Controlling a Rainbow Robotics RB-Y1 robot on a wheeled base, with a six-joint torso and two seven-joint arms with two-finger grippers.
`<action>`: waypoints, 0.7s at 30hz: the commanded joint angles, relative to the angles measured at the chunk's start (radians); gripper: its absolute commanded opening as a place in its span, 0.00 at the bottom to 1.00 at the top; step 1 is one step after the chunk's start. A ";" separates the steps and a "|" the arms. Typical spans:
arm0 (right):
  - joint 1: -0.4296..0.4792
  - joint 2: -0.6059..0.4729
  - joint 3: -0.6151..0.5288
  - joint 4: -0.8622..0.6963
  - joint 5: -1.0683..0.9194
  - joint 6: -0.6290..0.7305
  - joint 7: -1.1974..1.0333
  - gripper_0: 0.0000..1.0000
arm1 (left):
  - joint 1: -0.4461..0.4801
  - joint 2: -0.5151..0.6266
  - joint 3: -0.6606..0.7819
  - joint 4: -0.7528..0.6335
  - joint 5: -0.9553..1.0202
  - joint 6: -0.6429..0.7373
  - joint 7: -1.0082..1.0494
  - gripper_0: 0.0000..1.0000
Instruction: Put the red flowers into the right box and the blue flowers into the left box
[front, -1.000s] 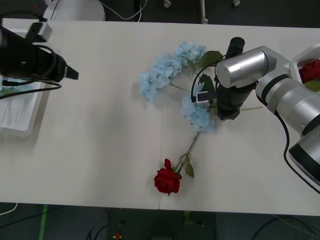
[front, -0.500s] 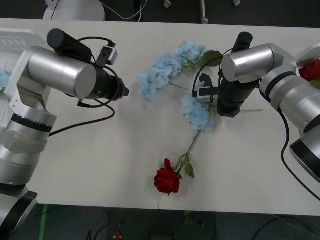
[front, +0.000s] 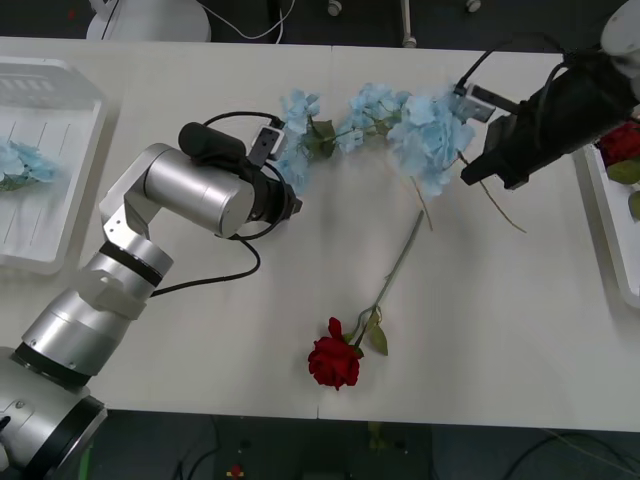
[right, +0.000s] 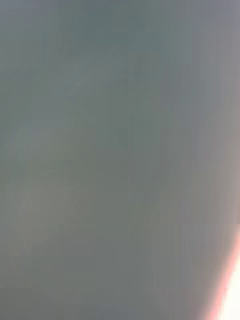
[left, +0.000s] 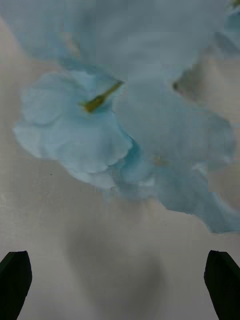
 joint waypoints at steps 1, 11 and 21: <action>-0.017 -0.090 -0.006 -0.120 -0.186 0.008 0.022 0.00 | -0.094 -0.053 -0.028 0.066 -0.003 -0.065 -0.091 1.00; 0.131 -0.120 -0.006 -0.453 -0.513 -0.176 0.004 0.00 | -0.160 -0.084 -0.029 0.180 0.003 -0.206 -0.069 1.00; 0.146 -0.061 -0.006 -0.516 -0.536 -0.320 -0.324 0.00 | -0.065 0.013 0.000 0.029 0.052 -0.122 -0.064 1.00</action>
